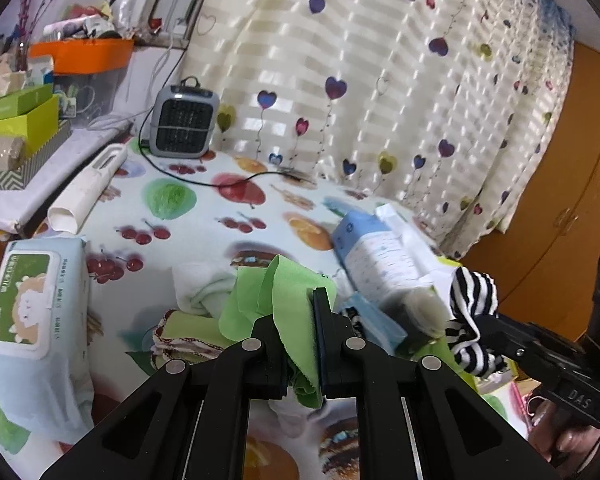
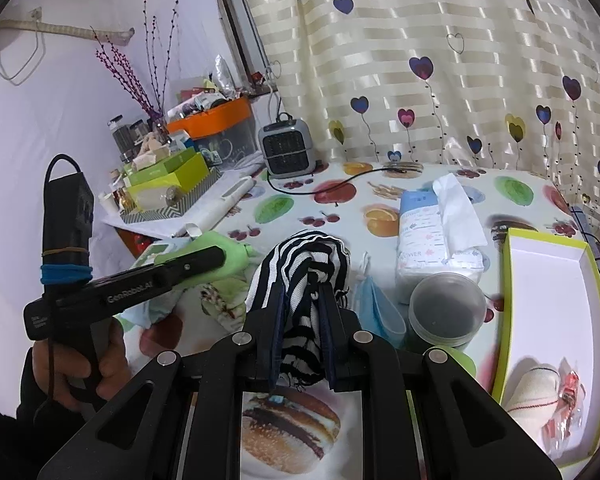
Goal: Organize soft objects
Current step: 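Grasp the light green cloth with the left gripper while the right gripper holds the striped cloth, then carry the striped cloth with the right gripper while the left gripper carries the green cloth toward the tray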
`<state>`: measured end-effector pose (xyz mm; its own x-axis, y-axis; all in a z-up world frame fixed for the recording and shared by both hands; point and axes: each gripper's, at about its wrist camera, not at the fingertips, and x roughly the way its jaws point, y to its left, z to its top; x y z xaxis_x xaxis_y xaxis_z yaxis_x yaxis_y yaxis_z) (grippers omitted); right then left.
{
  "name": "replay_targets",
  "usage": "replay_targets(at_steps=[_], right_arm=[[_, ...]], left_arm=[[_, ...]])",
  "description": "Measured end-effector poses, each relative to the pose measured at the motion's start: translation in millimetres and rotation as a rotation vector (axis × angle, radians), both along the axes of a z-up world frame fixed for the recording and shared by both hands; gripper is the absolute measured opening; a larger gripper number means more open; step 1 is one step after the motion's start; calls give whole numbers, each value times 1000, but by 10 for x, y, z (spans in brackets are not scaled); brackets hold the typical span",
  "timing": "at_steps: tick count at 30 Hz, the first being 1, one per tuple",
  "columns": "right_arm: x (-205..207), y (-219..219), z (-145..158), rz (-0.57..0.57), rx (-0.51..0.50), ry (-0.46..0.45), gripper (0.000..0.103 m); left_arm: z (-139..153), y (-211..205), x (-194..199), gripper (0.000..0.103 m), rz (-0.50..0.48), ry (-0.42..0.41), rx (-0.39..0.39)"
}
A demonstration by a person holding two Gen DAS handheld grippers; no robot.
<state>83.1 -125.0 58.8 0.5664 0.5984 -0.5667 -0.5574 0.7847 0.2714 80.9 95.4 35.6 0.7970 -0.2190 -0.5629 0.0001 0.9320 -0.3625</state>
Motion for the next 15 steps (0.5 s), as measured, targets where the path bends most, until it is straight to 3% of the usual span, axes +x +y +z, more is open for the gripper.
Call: replay_targets(at_steps=[15], right_arm=[[-249, -168, 170, -29, 12, -36, 17]], left_arm=[[222, -359, -330, 10, -92, -61, 25]])
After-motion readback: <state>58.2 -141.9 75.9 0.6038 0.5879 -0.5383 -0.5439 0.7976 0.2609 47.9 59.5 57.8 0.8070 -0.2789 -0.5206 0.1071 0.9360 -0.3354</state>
